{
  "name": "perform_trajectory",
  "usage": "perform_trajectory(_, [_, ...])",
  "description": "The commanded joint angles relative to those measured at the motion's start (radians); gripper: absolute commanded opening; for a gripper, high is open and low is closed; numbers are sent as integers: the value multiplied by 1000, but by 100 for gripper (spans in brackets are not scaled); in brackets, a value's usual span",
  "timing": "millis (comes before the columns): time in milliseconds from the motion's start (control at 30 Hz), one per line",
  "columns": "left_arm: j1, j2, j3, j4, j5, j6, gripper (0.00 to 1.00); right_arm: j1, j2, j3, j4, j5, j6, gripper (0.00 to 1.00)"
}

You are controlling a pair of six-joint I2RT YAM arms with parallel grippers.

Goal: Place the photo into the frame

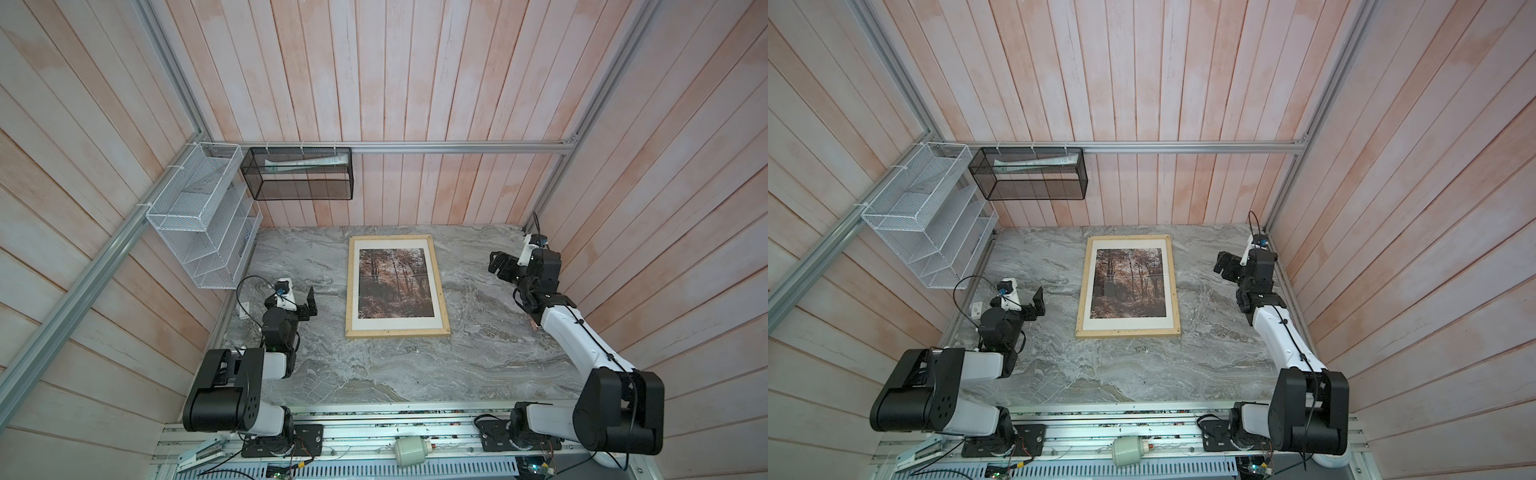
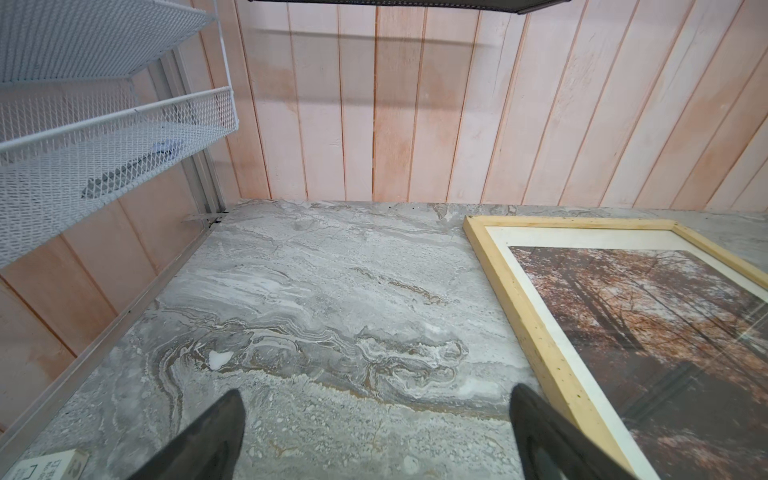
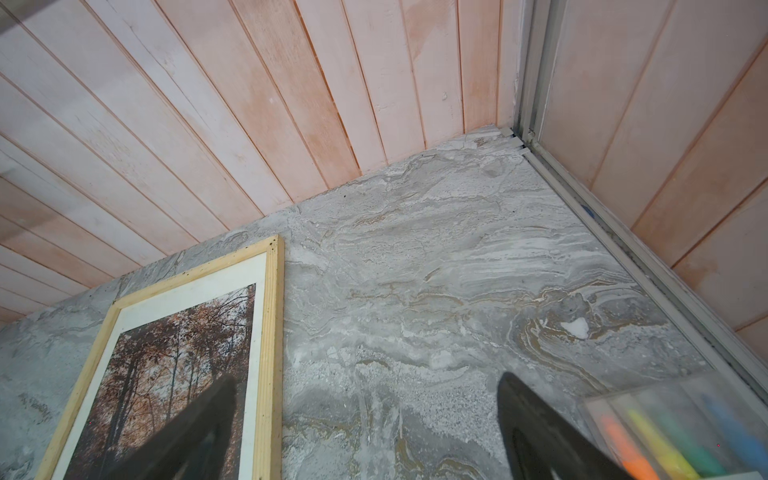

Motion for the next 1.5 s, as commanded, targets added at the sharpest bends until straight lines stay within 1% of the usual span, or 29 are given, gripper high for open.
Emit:
perform_trajectory(0, [5,22,21,-8,-5,0,100,-3,-36,-78,157,40,5,98])
perform_trajectory(33, [5,28,42,-24,3,6,100,-3,-48,-117,218,27,-12,98])
perform_trajectory(67, [5,40,27,25,5,3,100,-3,-56,-151,275,15,-34,98])
perform_trajectory(100, [5,42,25,27,-3,1,100,-3,-65,-196,343,4,-57,98])
perform_trajectory(167, [5,26,36,-20,-2,1,100,-1,-80,-273,466,11,-95,98])
perform_trajectory(200, [5,33,32,0,-4,1,100,-1,-86,-309,520,19,-122,98])
perform_trajectory(300, [4,30,33,-10,-3,1,100,1,-92,-382,629,44,-196,98])
perform_trajectory(367, [4,29,33,-10,-4,1,100,-1,-86,-397,638,65,-237,98])
perform_trajectory(500, [5,32,34,-8,-4,0,100,-2,-84,-412,601,145,-268,98])
perform_trajectory(600, [4,31,34,-8,-5,-1,100,-1,-82,-451,642,154,-289,98])
perform_trajectory(733, [5,32,33,-9,-4,0,100,-3,-59,-501,715,177,-265,98])
perform_trajectory(1033, [5,31,33,-8,-5,1,100,-4,44,-577,893,122,-309,98])
perform_trajectory(1233, [5,30,33,-8,-4,1,100,-3,146,-599,999,74,-329,98])
perform_trajectory(1267, [4,30,33,-8,-5,2,100,-5,180,-597,1022,70,-327,98])
perform_trajectory(1300, [4,30,34,-9,-5,1,100,-4,227,-601,1083,63,-326,98])
perform_trajectory(1333, [5,30,34,-8,-5,2,100,-4,246,-635,1181,70,-318,98])
perform_trajectory(1367, [4,30,33,-9,-5,2,100,-6,262,-651,1235,78,-315,98])
perform_trajectory(1400, [4,30,34,-8,-5,2,100,-3,253,-645,1203,78,-314,98])
perform_trajectory(1467, [5,31,33,-9,-5,0,100,-4,220,-602,1063,63,-328,98])
